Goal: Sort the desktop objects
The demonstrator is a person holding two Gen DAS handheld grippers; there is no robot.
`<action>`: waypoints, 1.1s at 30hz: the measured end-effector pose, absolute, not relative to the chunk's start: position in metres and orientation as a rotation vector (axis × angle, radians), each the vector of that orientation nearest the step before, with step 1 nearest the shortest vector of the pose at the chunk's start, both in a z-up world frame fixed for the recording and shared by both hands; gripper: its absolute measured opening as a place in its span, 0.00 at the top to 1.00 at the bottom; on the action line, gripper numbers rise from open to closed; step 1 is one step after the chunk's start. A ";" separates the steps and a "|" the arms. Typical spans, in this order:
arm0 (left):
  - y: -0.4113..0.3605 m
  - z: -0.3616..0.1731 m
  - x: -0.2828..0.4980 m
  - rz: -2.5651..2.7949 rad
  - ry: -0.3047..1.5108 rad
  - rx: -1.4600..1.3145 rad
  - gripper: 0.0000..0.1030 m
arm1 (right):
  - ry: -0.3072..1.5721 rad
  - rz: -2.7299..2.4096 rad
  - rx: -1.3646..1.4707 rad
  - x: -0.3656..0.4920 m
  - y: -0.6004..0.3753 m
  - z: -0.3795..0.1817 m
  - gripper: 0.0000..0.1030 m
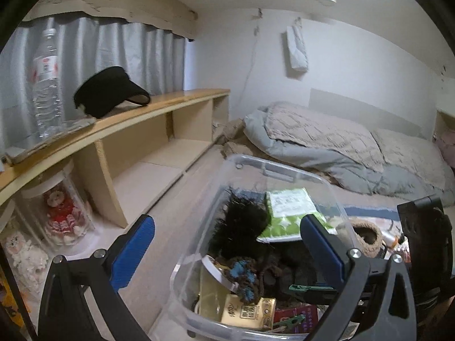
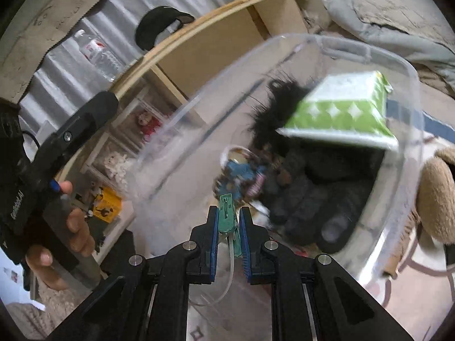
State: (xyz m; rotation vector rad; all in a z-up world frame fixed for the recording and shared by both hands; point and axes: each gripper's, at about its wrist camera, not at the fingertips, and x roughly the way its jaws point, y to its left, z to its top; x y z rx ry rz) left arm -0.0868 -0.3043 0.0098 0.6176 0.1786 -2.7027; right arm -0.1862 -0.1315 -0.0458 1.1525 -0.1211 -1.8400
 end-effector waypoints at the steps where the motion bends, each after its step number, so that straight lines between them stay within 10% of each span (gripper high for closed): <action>1: -0.308 0.013 -0.083 -2.693 0.189 0.602 0.00 | -0.117 -1.837 1.144 -0.187 -0.137 -0.043 0.85; 20: -0.346 0.028 -0.037 -2.603 0.268 0.486 0.00 | 0.009 -1.723 1.263 -0.193 -0.244 -0.064 0.85; 22: -0.347 0.028 -0.038 -2.603 0.270 0.488 0.00 | 0.005 -1.754 1.252 -0.193 -0.242 -0.061 0.62; 23: -0.347 0.027 -0.038 -2.603 0.270 0.489 0.00 | 0.004 -1.762 1.249 -0.192 -0.242 -0.060 0.22; 24: -0.347 0.027 -0.038 -2.605 0.271 0.490 0.00 | -0.008 -1.771 1.240 -0.192 -0.240 -0.057 0.09; 33: -0.339 0.032 -0.033 -2.618 0.239 0.480 0.00 | -0.030 -1.812 1.171 -0.187 -0.231 -0.040 0.09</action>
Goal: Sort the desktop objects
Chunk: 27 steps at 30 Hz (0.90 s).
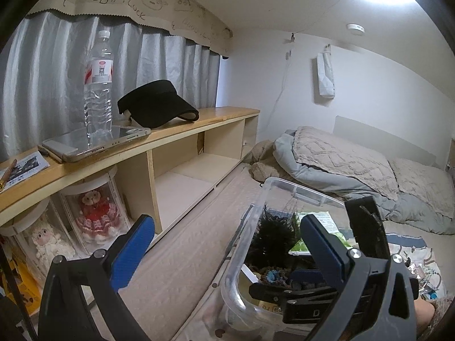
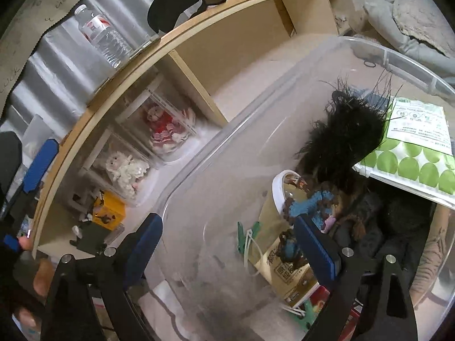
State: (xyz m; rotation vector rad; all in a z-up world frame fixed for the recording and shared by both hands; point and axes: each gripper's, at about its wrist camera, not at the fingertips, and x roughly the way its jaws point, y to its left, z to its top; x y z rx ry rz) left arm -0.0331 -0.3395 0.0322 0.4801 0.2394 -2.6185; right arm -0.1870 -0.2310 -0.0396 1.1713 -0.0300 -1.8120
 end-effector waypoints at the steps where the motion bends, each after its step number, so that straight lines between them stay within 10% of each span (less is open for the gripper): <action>1: -0.338 0.033 -0.033 -2.620 0.237 0.481 0.00 | -0.019 -1.821 1.168 -0.186 -0.230 -0.039 0.09; 27: -0.281 0.043 -0.020 -2.662 0.179 0.543 0.00 | 0.024 -2.177 0.820 -0.153 -0.115 0.024 0.00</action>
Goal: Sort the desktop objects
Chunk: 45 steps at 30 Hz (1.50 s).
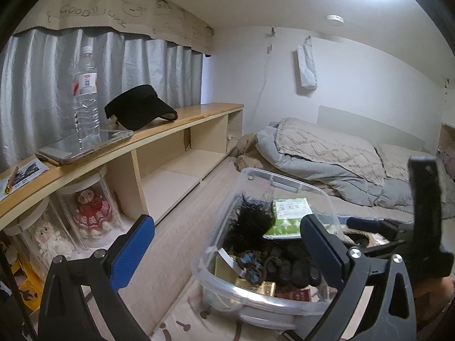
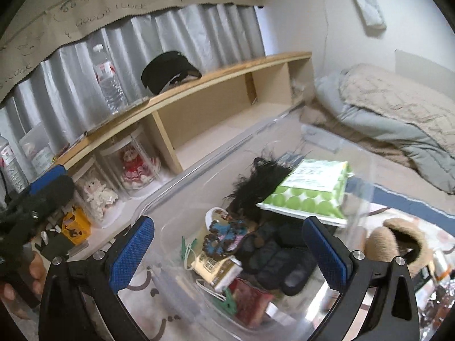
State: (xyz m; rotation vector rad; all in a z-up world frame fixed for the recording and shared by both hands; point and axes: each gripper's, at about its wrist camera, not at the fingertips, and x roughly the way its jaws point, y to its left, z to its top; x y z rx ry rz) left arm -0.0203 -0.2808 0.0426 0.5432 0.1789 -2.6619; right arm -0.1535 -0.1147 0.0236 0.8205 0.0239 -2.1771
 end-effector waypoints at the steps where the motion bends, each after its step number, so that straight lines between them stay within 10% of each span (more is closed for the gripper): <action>1: -0.276 0.043 -0.021 -2.667 0.171 0.550 0.00 | 0.027 -2.186 0.814 -0.151 -0.110 0.026 0.00; 45: -0.151 -0.020 0.007 -2.769 0.101 0.798 0.00 | 0.178 -2.468 0.764 -0.037 0.049 0.015 0.00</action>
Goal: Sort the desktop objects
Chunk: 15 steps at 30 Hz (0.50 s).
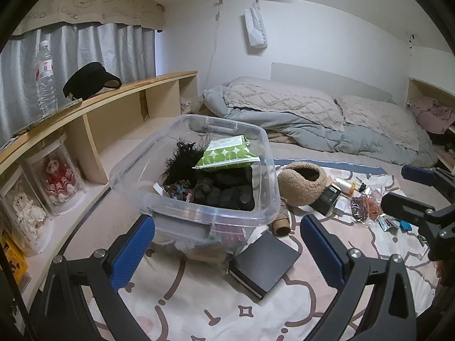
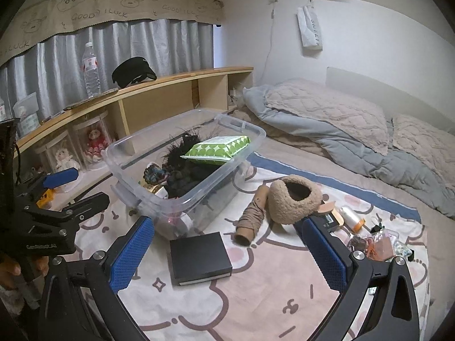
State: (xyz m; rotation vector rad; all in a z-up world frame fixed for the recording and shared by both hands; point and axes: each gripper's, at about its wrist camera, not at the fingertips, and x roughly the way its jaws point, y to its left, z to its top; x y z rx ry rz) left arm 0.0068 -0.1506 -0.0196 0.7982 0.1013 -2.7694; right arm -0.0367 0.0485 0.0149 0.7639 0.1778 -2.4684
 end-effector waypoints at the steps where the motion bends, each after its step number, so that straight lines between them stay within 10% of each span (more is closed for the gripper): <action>1: -0.150 -0.021 0.007 -2.771 0.102 0.801 0.00 | 0.177 -2.469 0.764 -0.036 0.050 0.014 0.00; 15: -0.143 -0.040 0.003 -2.777 0.120 0.877 0.00 | 0.224 -2.484 0.807 -0.026 0.064 -0.004 0.00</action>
